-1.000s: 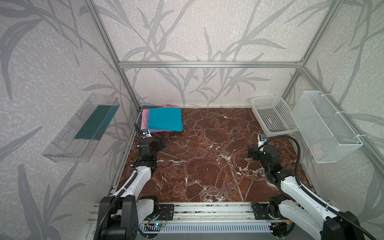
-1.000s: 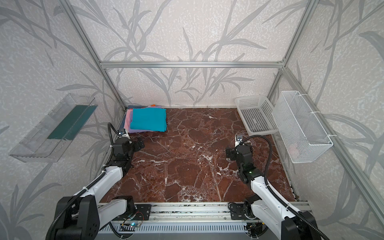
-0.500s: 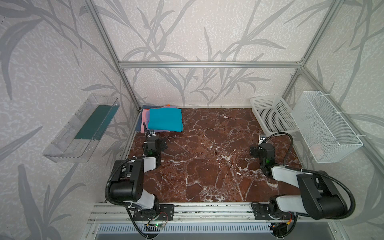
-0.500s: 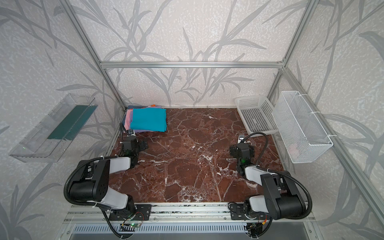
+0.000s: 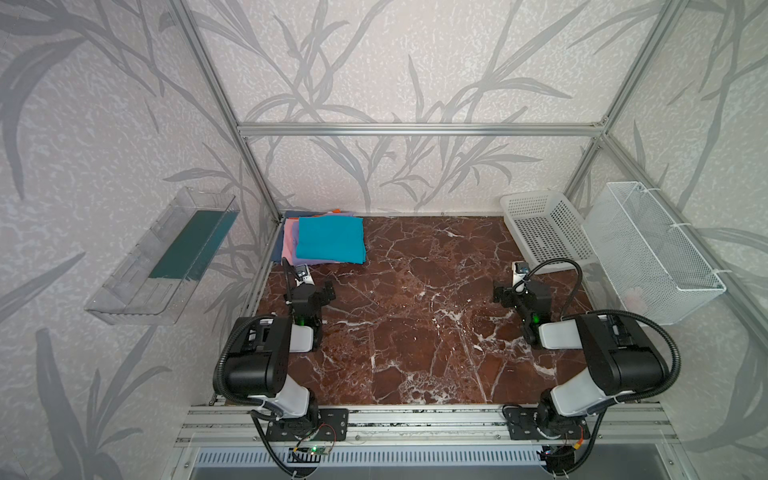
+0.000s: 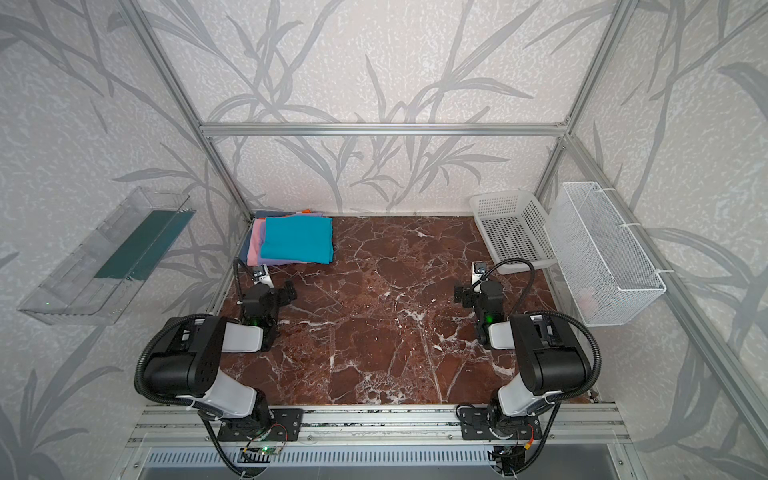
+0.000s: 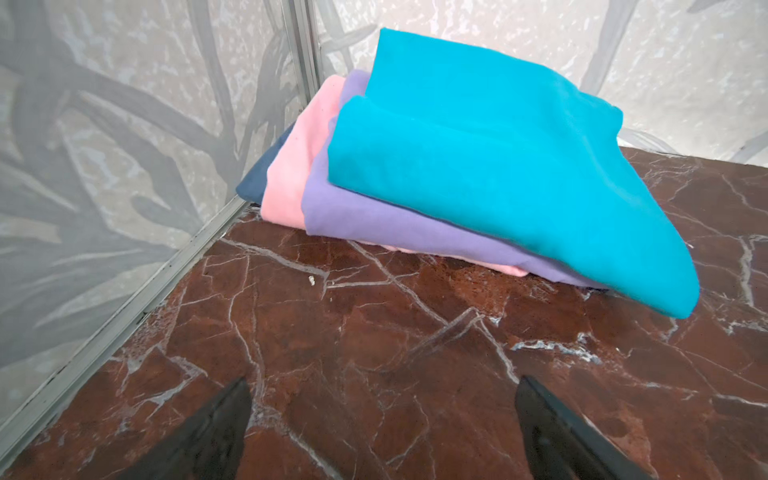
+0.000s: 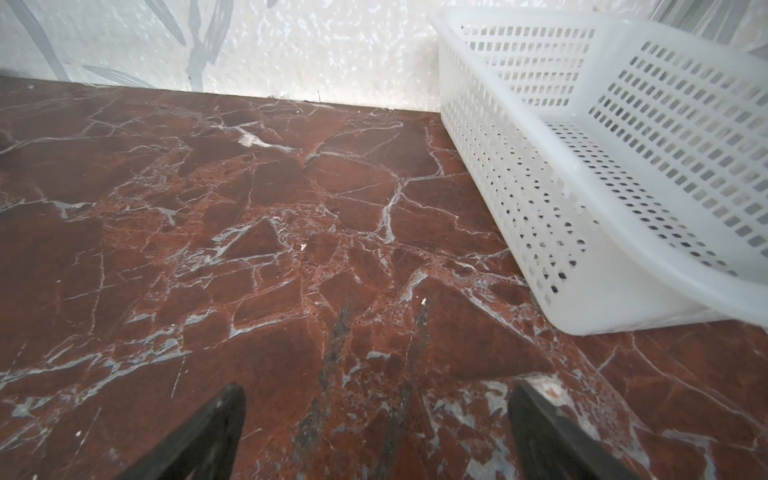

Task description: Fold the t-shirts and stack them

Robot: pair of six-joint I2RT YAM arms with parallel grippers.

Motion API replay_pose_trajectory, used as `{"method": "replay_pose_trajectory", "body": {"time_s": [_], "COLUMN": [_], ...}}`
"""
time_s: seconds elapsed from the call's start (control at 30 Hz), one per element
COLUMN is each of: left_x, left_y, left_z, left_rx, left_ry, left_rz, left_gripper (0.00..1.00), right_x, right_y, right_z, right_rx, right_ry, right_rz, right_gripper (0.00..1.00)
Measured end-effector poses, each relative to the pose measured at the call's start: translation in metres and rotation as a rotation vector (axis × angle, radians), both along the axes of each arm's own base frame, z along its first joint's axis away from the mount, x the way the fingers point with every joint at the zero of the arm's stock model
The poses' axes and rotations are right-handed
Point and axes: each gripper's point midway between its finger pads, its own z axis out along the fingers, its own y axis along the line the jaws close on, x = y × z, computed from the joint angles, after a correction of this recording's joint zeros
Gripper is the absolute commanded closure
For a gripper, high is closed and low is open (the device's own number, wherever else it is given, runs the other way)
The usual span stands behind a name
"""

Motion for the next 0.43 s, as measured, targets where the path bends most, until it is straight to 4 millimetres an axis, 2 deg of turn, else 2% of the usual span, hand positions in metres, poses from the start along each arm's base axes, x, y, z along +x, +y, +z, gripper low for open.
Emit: {"method": "replay_pose_trajectory", "body": {"time_s": [0.43], "left_x": [0.0013], "left_y": [-0.0012], "left_z": [0.0027], "left_rx": [0.0], "left_ry": [-0.012], "left_rz": [-0.008], "left_gripper": [0.01], "right_x": [0.0006], "right_y": [0.0106], "right_z": [0.0035], "right_rx": [0.007], "right_ry": [-0.015], "right_rz": [0.063], "right_gripper": [0.01]}}
